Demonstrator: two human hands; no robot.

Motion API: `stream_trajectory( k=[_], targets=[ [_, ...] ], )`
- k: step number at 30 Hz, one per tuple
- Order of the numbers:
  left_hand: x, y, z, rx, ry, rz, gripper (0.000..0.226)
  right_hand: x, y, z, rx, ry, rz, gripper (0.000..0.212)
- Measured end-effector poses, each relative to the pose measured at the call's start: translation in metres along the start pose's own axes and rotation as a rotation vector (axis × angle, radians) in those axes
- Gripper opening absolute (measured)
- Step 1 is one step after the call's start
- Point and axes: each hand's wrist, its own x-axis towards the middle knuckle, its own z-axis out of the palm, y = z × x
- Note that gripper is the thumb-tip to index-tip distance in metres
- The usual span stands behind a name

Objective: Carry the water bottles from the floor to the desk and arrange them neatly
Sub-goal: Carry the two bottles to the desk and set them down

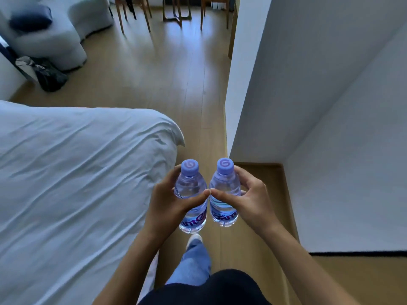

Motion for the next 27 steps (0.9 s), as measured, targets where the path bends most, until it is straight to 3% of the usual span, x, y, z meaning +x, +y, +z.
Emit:
stream_trajectory(
  k=[8, 27],
  targets=[
    [0.184, -0.013, -0.036, 0.071, -0.015, 0.021, 0.045, 0.181, -0.031, 0.027, 0.031, 0.044, 0.014, 0.067],
    [0.655, -0.057, -0.020, 0.032, 0.022, 0.037, 0.056, 0.657, -0.081, 0.005, -0.019, 0.087, -0.113, 0.047]
  ],
)
